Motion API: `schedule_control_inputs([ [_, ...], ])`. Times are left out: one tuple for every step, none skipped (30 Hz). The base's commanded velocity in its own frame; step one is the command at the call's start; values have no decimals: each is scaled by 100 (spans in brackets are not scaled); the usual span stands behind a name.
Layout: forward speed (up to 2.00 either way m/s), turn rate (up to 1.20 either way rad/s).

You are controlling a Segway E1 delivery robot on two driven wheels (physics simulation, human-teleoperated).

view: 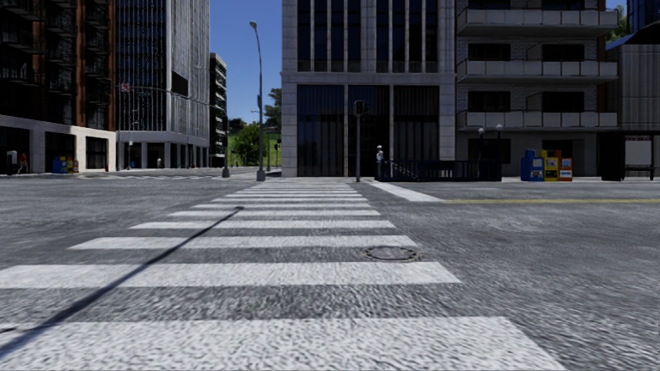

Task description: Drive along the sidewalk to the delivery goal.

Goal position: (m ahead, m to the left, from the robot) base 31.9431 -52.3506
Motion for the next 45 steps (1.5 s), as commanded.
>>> schedule_control_inputs([
  [137,0],
  [137,0],
  [137,0],
  [137,0],
  [137,0],
  [138,0],
  [138,0],
  [138,0],
  [138,0],
  [139,0],
  [141,0],
  [141,0],
  [142,0],
  [142,0],
  [143,0],
  [143,0],
  [143,0],
  [143,0],
  [143,0],
  [143,0],
  [143,0],
  [143,0],
  [143,0],
  [143,0],
  [145,0],
  [146,0],
  [146,0],
  [146,0],
  [147,0],
  [147,0],
  [155,0],
  [200,0],
  [200,0],
  [200,0],
  [200,0],
  [200,0],
  [200,0],
  [200,0],
  [200,0],
  [200,0],
  [200,0],
  [200,0],
  [200,0],
  [200,5],
  [200,9],
])
